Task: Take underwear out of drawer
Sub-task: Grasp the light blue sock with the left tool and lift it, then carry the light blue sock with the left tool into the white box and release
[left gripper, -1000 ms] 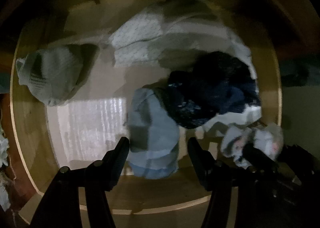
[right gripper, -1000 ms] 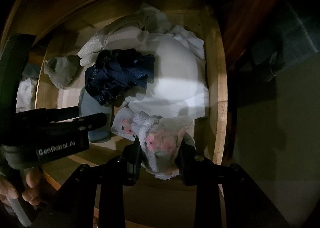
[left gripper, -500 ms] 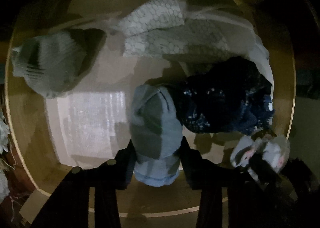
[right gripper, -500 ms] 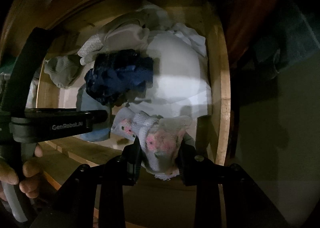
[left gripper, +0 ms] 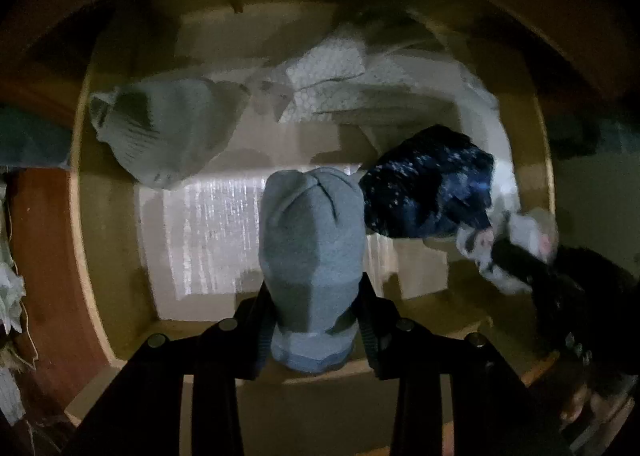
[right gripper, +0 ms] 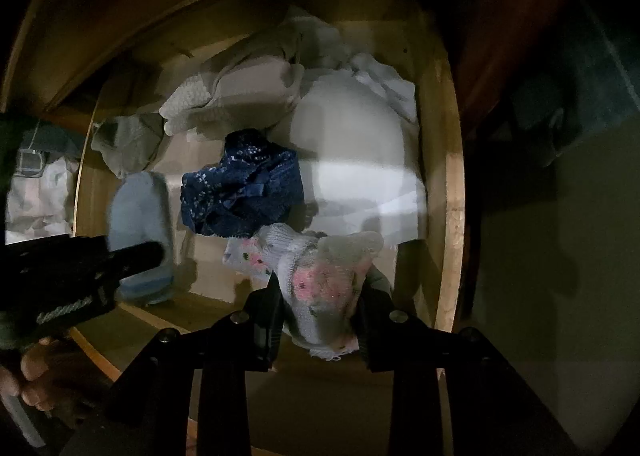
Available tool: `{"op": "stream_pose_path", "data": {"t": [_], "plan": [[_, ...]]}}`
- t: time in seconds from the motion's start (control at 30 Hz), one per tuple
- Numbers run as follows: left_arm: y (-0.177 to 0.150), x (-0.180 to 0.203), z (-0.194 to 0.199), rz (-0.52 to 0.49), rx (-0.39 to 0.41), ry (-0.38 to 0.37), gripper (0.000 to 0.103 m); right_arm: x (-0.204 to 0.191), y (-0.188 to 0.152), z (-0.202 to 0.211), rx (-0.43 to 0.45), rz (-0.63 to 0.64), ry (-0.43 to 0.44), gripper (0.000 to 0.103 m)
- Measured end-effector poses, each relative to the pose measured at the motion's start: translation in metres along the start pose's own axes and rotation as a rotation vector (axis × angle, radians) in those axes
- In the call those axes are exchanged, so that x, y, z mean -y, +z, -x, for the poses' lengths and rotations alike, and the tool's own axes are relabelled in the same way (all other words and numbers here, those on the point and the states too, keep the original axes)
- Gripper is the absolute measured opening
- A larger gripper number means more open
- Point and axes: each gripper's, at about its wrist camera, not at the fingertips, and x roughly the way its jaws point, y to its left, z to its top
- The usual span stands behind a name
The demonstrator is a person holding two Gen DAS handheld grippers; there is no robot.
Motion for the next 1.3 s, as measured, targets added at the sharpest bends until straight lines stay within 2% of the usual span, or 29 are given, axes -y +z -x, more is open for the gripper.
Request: {"op": "stream_pose_path", "data": {"t": [0.1,0.2,0.3,0.63,0.73,1.07,1.3], "plan": [[-0.016,0.002,0.016,-0.004,0.028,-0.014,0.037,-0.001,0.0,0.001,0.008,0.003,-0.001,0.028],[-0.028,0.008,0.034,-0.048,0.092,0.039,0.037,-0.002,0.0,0.004,0.027,0.013,0.001,0.028],[-0.038,-0.002,0.057,-0.091,0.144,0.06,0.037,-0.004,0.0,0.004,0.033,0.027,-0.004,0.028],[-0.06,0.02,0.096,-0.204,0.263,0.055,0.037,-0.004,0.002,-0.001,0.022,0.018,-0.027,0.028],[-0.07,0.019,0.118,-0.226,0.308,0.053,0.037,-0.005,0.003,-0.002,0.022,0.02,-0.031,0.028],[-0.09,0.012,0.224,-0.215,0.494,-0.007,0.037,-0.006,0.004,-0.005,0.013,0.018,-0.039,0.028],[-0.084,0.013,0.3,-0.218,0.625,0.0,0.037,-0.006,0.003,-0.005,0.018,0.025,-0.044,0.028]]}}
